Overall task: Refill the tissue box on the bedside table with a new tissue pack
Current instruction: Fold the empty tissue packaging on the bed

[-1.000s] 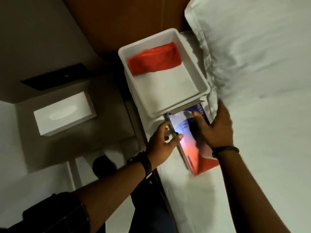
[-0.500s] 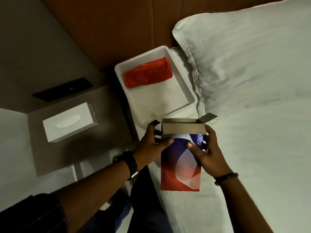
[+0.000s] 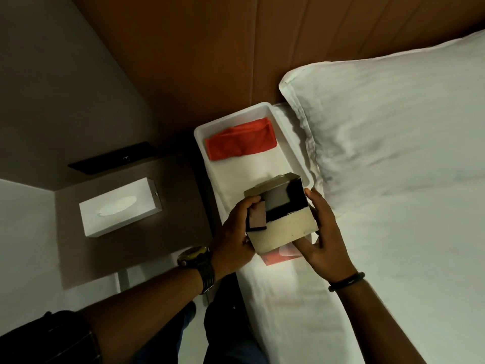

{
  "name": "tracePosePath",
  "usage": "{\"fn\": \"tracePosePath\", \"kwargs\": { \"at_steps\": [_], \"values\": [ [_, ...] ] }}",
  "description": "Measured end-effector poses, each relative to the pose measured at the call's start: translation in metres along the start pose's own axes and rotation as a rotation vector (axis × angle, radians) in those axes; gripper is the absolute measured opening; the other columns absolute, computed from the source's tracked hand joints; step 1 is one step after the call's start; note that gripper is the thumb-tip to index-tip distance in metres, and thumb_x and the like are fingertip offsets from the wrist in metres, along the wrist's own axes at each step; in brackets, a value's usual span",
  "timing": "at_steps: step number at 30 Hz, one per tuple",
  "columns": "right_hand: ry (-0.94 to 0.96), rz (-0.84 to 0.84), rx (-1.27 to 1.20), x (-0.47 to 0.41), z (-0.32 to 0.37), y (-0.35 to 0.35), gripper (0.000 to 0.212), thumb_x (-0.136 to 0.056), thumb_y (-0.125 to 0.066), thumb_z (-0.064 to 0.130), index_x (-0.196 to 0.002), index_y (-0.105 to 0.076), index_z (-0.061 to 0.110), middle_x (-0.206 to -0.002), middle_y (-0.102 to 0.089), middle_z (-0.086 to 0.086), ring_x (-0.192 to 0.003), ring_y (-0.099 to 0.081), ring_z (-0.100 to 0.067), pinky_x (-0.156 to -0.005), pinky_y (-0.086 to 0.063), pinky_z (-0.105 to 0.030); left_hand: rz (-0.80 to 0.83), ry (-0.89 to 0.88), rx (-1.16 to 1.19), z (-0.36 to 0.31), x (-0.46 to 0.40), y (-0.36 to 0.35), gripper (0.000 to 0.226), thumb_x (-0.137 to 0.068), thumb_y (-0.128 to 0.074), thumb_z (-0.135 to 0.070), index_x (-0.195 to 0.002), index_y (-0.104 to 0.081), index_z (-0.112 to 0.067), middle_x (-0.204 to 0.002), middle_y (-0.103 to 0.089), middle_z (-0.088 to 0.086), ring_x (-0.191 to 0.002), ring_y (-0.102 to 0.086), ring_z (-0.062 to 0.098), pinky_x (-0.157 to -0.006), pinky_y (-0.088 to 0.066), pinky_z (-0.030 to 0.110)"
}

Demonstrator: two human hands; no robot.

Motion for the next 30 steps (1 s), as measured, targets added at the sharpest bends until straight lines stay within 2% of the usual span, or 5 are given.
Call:
{"fn": "tracePosePath", "kwargs": {
  "at_steps": [3,12,16,20,30],
  "values": [
    [0.033,0.051,0.04,-0.008,0.005,-0.005,0.07,-0.082,-0.067,0.03,-0.142,-0.033,0.04,-0.152,-0.028,0.024,-0.144,-0.029,-0.02,-0.102,-0.044,-0.055,0.035,-0.011,-0.015,0.003,-0.004,0.009,0.087,-0.075,-0.072,0.005,-0.133,-0.022,-0.037,-0.135,-0.031,-0.019,-0.128,-0.037,0.001,-0.095,-0.044,0.012],
    [-0.07,0.164,0.0,-0.017,0.007,-0.017,0.049,-0.077,-0.074,0.005,-0.121,-0.057,0.016,-0.154,-0.034,0.005,-0.142,-0.034,-0.017,-0.095,-0.05,-0.05,0.009,-0.094,-0.164,0.008,-0.014,0.037,0.075,-0.07,-0.08,-0.003,-0.126,-0.031,-0.008,-0.12,-0.041,-0.005,-0.113,-0.046,0.007,-0.081,-0.046,0.004],
    [-0.119,0.138,-0.007,-0.02,0.009,-0.014,0.035,-0.075,-0.071,0.029,-0.106,-0.062,0.016,-0.151,-0.039,0.005,-0.137,-0.039,-0.008,-0.096,-0.049,-0.03,0.004,-0.059,-0.167,0.01,-0.013,0.036,0.059,-0.068,-0.081,-0.026,-0.108,-0.037,-0.022,-0.094,-0.045,-0.02,-0.085,-0.055,-0.002,-0.075,-0.051,0.013],
    [-0.167,0.035,-0.11,-0.024,0.007,-0.003,0.028,-0.075,-0.059,0.047,-0.084,-0.066,0.021,-0.135,-0.055,0.005,-0.122,-0.053,-0.006,-0.082,-0.046,-0.01,0.043,0.015,-0.127,0.009,-0.016,0.033,0.051,-0.065,-0.075,-0.043,-0.1,-0.04,-0.035,-0.1,-0.049,-0.018,-0.099,-0.057,0.009,-0.085,-0.055,0.027],
    [-0.432,-0.241,-0.657,-0.027,-0.009,-0.006,0.07,-0.069,-0.051,0.081,-0.098,-0.065,0.019,-0.109,-0.071,-0.003,-0.105,-0.066,-0.018,-0.088,-0.049,-0.04,0.005,0.018,-0.031,0.005,-0.012,0.036,0.064,-0.067,-0.081,0.001,-0.104,-0.039,-0.029,-0.116,-0.047,-0.004,-0.114,-0.052,0.02,-0.083,-0.053,0.016]
  ]
}}
Point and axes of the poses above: each hand's wrist, its own x-axis away from the middle knuckle, its own y-axis out of the back of the hand, z = x × y, the point moved 8 cm from there along -x, towards the middle knuckle
